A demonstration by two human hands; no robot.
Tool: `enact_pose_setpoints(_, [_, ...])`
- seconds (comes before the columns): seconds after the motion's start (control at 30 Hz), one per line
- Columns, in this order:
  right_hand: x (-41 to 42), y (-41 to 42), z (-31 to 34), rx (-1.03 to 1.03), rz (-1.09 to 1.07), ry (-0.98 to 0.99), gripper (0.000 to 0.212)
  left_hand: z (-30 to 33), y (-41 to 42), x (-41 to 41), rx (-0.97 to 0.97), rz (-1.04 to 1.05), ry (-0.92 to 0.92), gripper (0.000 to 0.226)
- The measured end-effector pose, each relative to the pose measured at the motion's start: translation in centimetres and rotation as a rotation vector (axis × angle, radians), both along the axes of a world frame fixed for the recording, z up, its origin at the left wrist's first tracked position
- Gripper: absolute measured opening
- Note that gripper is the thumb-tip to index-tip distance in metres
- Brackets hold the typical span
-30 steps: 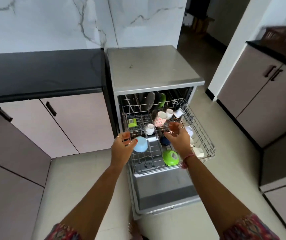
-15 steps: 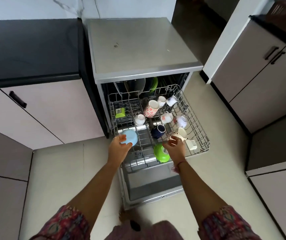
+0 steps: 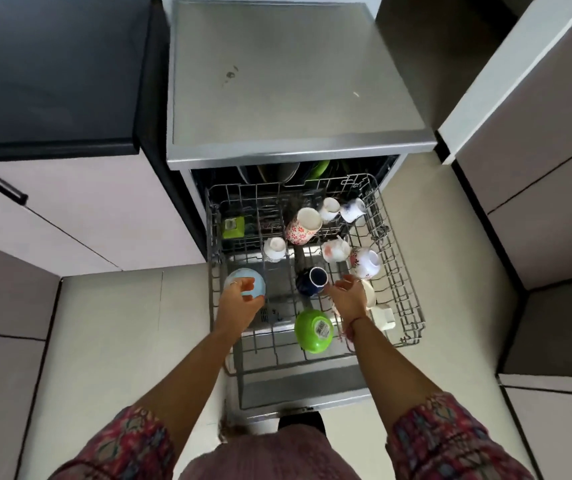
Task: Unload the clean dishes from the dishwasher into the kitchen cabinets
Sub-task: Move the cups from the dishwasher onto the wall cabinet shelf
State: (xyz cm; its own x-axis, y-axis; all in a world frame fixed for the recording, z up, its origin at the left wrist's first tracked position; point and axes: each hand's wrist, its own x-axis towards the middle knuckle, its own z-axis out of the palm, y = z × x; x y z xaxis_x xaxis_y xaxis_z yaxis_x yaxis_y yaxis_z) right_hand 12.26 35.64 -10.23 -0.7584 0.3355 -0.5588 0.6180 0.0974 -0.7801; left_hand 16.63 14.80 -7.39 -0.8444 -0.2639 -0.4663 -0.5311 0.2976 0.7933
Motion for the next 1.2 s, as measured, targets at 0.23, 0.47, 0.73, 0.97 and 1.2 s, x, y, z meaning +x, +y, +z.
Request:
enact_pose_setpoints(0.23, [-8.6,1.8,-3.2,-0.144,-0.166,-0.068,0.045,-3.3,3.1,-8.9,-0.203,-0.070,0.002,0.047])
enact_pose_setpoints(0.47, [-13.1,2.2,-7.4,-0.178,-0.253,-0.251,0.043,-8.2,4.5,-15.3,-0.315,-0.190,-0.008,0.050])
enact_pose_setpoints(0.73, [-15.0,0.8,-11.1,-0.172,-0.395,-0.275,0.072,-13.2,3.4,-18.1,-0.522,-0.458,-0.091,0.074])
enact_pose_setpoints(0.97, [-15.6,0.1,-13.1,-0.189,-0.423,-0.241,0.067,-16.3,2.8,-20.2,-0.588,-0.518,-0.118,0.066])
enact_pose_setpoints(1.2, [-16.6,0.6,-13.7,-0.270,-0.472,-0.352,0.073,-17.5,1.8,-19.8,-0.575,-0.494,0.031,0.064])
